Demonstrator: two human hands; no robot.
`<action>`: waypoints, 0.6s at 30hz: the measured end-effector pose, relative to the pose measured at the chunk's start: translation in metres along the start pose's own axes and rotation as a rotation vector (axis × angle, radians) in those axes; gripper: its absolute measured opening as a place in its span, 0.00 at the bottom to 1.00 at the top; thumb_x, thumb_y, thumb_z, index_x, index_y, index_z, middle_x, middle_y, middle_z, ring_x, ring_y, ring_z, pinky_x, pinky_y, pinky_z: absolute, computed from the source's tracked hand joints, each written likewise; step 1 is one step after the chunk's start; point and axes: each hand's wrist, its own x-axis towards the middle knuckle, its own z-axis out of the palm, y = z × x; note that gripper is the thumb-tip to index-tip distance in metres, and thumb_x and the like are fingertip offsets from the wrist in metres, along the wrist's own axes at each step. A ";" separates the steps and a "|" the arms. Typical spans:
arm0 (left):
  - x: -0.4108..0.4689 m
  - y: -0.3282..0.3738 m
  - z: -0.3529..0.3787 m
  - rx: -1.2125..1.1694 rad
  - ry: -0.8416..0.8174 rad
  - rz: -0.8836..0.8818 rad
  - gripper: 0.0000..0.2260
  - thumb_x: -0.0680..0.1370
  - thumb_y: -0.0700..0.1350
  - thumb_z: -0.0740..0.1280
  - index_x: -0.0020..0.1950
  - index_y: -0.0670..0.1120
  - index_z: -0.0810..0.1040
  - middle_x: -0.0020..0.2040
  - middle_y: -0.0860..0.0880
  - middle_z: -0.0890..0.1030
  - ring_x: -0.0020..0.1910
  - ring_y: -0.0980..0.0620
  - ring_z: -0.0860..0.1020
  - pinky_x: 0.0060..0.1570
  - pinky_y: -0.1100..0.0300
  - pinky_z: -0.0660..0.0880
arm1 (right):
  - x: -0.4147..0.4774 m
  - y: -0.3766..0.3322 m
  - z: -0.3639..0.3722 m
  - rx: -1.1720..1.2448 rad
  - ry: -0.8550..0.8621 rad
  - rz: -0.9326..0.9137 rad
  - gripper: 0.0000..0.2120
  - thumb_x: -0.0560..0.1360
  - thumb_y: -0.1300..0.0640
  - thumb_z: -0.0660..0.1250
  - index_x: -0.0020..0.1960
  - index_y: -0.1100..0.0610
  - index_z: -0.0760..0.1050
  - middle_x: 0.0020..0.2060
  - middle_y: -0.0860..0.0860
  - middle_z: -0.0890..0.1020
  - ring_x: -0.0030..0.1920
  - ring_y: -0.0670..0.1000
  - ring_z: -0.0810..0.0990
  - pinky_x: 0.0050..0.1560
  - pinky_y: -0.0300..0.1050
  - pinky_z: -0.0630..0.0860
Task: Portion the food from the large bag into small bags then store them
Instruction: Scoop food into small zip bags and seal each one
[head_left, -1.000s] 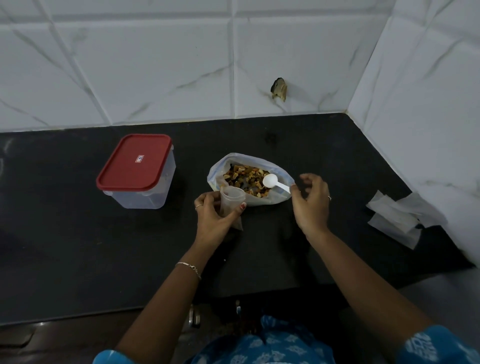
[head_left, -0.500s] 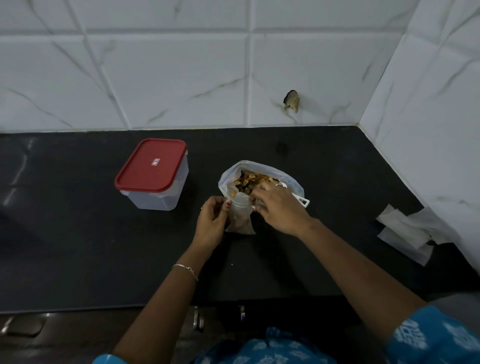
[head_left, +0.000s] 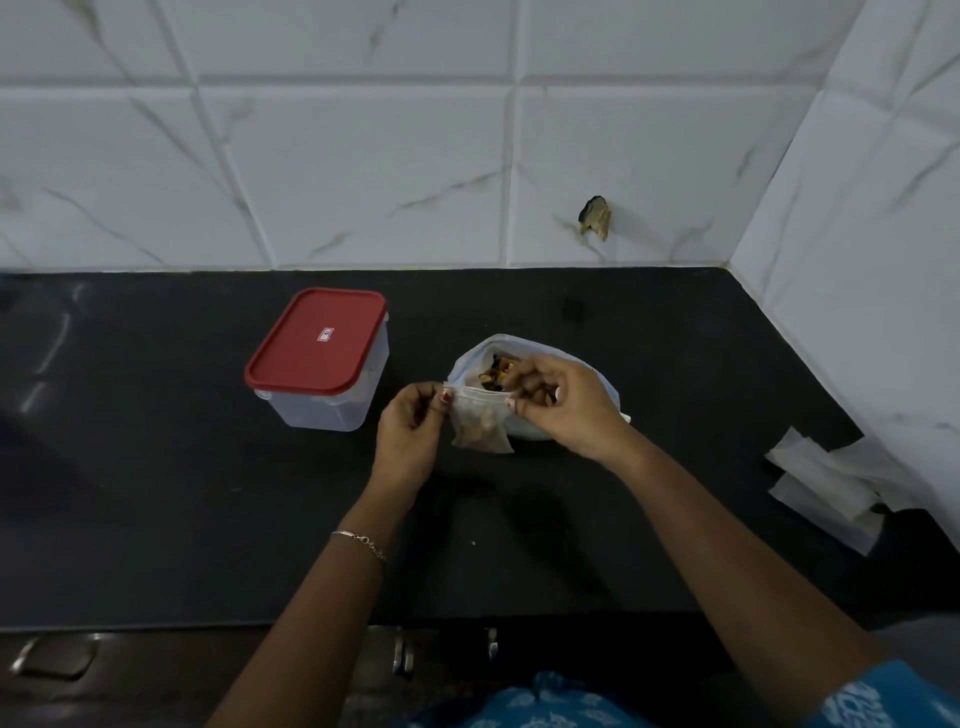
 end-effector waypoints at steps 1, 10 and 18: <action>0.000 0.001 -0.001 -0.002 0.003 0.011 0.08 0.79 0.43 0.64 0.57 0.45 0.77 0.53 0.50 0.82 0.52 0.57 0.81 0.46 0.65 0.78 | 0.000 -0.003 0.000 0.009 0.023 -0.006 0.11 0.72 0.66 0.72 0.50 0.54 0.76 0.41 0.45 0.83 0.37 0.38 0.79 0.41 0.33 0.74; -0.001 0.011 -0.014 -0.062 -0.060 0.059 0.09 0.79 0.42 0.64 0.58 0.42 0.77 0.53 0.49 0.82 0.52 0.58 0.81 0.47 0.68 0.77 | 0.005 -0.022 0.005 -0.025 0.107 -0.023 0.17 0.72 0.65 0.72 0.53 0.53 0.67 0.42 0.52 0.83 0.45 0.46 0.83 0.48 0.42 0.81; 0.000 0.018 -0.015 0.027 -0.087 0.098 0.06 0.80 0.44 0.64 0.56 0.45 0.77 0.50 0.50 0.81 0.48 0.61 0.81 0.43 0.69 0.76 | 0.005 -0.012 0.013 0.033 -0.002 0.010 0.07 0.76 0.58 0.70 0.54 0.54 0.76 0.43 0.48 0.82 0.40 0.39 0.79 0.43 0.33 0.74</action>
